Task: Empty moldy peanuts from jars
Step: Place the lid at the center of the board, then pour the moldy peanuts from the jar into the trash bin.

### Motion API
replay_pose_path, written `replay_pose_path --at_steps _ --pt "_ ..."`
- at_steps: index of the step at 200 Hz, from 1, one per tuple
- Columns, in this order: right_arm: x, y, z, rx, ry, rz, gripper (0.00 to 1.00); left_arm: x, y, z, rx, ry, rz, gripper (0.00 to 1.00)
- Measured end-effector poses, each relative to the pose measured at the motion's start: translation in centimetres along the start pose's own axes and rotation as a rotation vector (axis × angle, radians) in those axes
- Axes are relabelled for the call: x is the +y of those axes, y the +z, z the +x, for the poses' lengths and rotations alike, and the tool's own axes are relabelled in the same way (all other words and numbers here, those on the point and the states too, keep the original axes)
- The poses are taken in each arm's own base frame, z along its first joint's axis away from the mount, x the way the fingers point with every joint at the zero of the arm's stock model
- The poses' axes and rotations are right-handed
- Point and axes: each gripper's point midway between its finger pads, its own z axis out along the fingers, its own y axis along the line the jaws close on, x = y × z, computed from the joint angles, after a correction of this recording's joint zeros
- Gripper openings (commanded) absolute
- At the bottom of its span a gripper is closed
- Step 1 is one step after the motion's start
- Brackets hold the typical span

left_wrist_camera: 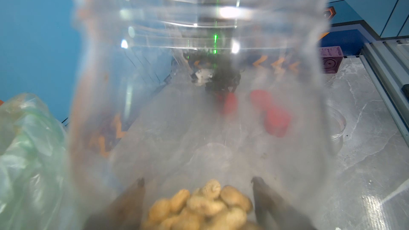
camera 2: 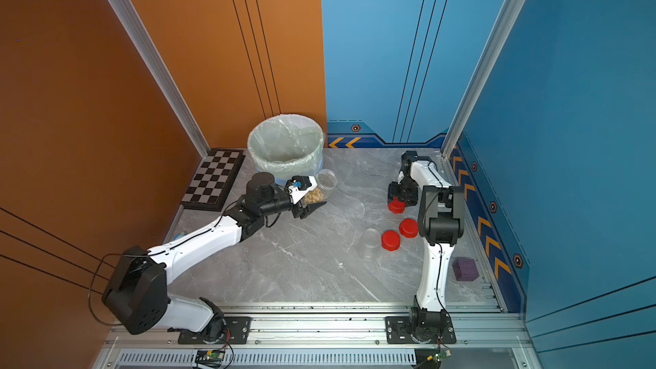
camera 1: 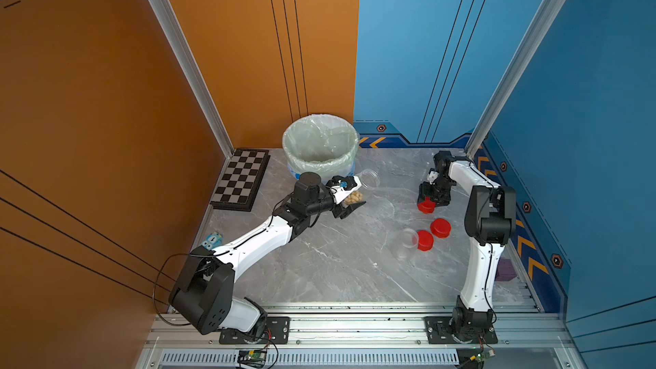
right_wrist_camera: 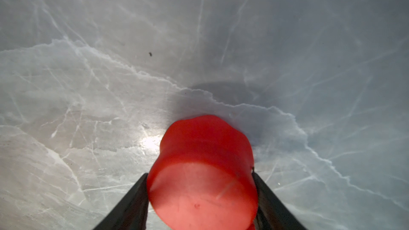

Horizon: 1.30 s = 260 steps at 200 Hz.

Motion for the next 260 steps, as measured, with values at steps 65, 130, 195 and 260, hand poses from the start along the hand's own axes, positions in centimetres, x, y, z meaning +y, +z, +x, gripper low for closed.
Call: replay_pose_path --at_steps 65,130,195,260 --pt "-0.4 0.7 1.1 0.027 -0.006 0.028 0.86 0.3 -0.6 -0.6 0.024 0.019 -0.012 0.37" --pt "0.1 -4.8 0.1 -0.120 -0.019 0.024 0.91 3.4 -2.1 -3.2 0.045 0.088 -0.079 0.37" --pt "1.0 -10.0 0.8 -0.261 -0.032 -0.020 0.89 11.4 -6.7 -7.2 0.084 0.165 -0.267 0.36" --pt "1.9 -13.8 3.0 -0.396 -0.037 -0.084 0.88 17.7 -8.7 -8.2 0.226 0.249 -0.436 0.36"
